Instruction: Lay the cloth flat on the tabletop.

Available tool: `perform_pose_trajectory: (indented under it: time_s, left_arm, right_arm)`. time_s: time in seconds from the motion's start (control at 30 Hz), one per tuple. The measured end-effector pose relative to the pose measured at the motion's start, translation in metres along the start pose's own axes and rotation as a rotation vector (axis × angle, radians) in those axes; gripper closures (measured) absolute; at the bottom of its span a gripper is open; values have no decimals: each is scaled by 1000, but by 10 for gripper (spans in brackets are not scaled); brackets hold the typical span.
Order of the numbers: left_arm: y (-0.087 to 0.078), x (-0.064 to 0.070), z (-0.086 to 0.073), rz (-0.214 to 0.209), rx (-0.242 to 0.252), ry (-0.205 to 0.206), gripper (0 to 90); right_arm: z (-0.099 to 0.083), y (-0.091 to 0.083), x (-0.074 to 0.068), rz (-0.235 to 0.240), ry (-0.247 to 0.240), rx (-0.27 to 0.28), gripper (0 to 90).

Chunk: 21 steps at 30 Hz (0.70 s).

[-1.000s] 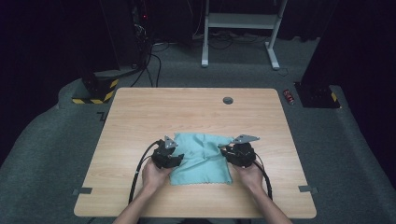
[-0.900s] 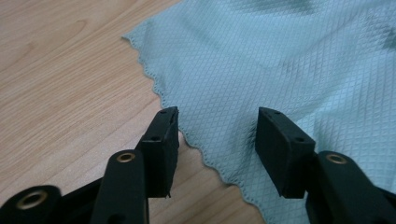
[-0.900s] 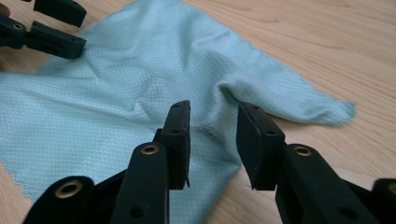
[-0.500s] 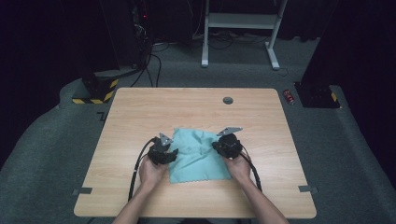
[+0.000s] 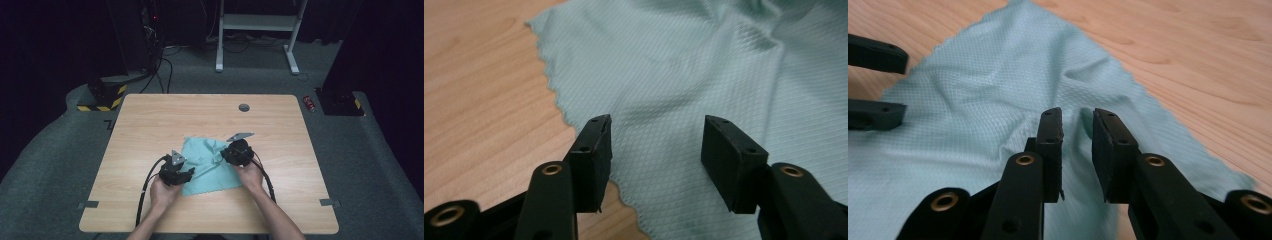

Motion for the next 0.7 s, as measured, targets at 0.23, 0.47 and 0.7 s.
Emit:
perform_pose_trajectory:
  time_s: [0.23, 0.47, 0.7]
  left_arm:
    - [1, -3, -6, 3, 51, -36, 436]
    - [0, -3, -7, 13, 51, -37, 407]
    - [0, -2, -8, 10, 47, -33, 370]
  right_arm:
    - [-34, -20, 13, -8, 55, -22, 633]
    - [-46, -13, 4, -9, 21, -66, 869]
    - [-50, -43, -21, -58, -69, -87, 872]
Point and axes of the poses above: each handheld gripper's, and its own axes: y roughly forward along the jaws, z roughly out of its top, x roughly to its right, the point moved 8 cm from there along y, roughly forward along the jaws, and after that the axes turned 13 degrees about z, right-handed, at the moved point
